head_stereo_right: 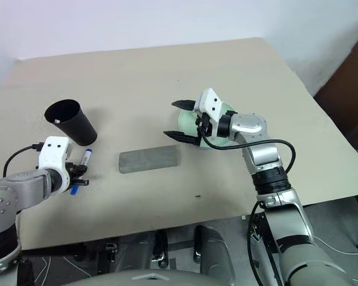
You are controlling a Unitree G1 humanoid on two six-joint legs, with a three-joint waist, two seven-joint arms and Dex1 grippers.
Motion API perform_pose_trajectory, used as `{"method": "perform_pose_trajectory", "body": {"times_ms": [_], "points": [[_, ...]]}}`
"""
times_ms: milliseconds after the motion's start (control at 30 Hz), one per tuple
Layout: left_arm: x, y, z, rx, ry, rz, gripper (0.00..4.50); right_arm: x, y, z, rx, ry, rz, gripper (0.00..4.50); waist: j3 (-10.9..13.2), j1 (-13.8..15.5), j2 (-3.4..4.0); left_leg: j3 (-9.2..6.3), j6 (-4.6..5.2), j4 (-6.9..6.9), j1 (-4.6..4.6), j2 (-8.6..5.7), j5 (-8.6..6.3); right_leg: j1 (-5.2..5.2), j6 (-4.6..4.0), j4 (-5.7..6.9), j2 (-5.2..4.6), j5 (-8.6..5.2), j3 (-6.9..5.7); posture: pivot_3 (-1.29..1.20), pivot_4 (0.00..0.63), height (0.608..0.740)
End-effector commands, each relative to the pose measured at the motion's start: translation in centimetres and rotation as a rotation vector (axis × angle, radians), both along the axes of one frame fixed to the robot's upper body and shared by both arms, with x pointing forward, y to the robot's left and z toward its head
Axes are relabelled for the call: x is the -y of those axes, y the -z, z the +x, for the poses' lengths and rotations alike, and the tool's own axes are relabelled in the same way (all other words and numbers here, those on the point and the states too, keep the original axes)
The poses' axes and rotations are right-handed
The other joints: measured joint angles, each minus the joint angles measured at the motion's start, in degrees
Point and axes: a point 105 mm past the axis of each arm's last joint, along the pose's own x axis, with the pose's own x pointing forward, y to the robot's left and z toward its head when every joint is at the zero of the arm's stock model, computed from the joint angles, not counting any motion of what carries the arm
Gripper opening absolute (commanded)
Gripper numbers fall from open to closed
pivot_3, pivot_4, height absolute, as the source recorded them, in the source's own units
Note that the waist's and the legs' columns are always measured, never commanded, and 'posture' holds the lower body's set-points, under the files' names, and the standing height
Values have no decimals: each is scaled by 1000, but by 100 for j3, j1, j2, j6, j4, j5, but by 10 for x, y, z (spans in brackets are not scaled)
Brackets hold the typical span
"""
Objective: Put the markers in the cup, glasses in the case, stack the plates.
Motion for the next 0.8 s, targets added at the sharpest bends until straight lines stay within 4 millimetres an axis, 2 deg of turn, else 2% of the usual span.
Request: {"method": "perform_pose_trajectory", "body": {"times_ms": [33, 133, 267, 300, 367, 400, 567, 800], "points": [[25, -29, 2, 120, 168, -75, 278, -3, -19, -3, 63, -23, 26, 4500, 3, 0, -5, 0, 0, 0, -2, -1, 0, -1, 0, -1, 0, 0, 0, 0, 150, 740], [43, -51, 2, 236, 326, -117, 278, -2, -20, -2, 67, -18, 30, 4500, 5, -15, -9, 0, 0, 0, -6, -2, 0, -2, -1, -6, -1, 0, 0, 0, 150, 740], [44, -65, 5, 323, 377, -132, 278, -1, -22, -3, 74, -8, 37, 4500, 7, -28, -6, 0, 0, -10, -6, -2, 0, -7, -1, -6, 0, 0, 0, 0, 150, 740], [49, -72, 6, 377, 414, -183, 278, 0, -24, -3, 74, -6, 47, 4500, 7, -28, -6, 0, -1, -11, -6, -2, 0, -8, -1, -5, 1, 0, 0, 0, 150, 740], [62, -103, 5, 601, 526, -259, 278, 1, -29, -4, 73, -2, 74, 4500, 9, -20, -5, 1, -1, -12, -7, -2, 0, -9, -1, -5, 2, -1, 0, 0, 150, 740], [64, -112, 4, 663, 551, -281, 278, 1, -31, -5, 69, -1, 82, 4500, 9, -14, -6, 1, -1, -10, -8, -2, 0, -10, -1, -5, 2, -1, 0, 0, 150, 740], [53, -148, 10, 935, 521, -354, 278, 6, -36, -8, 50, 1, 107, 4500, 9, -11, -7, 1, 0, -8, -12, -5, 0, -6, -2, -13, -2, -1, 0, 0, 150, 740], [35, -163, 14, 1107, 497, -268, 278, 8, -41, -15, 50, -12, 120, 4500, 9, -15, -6, 2, 1, -10, -12, -5, 1, -7, 17, -9, 4, 10, -2, 0, 150, 740]]}}
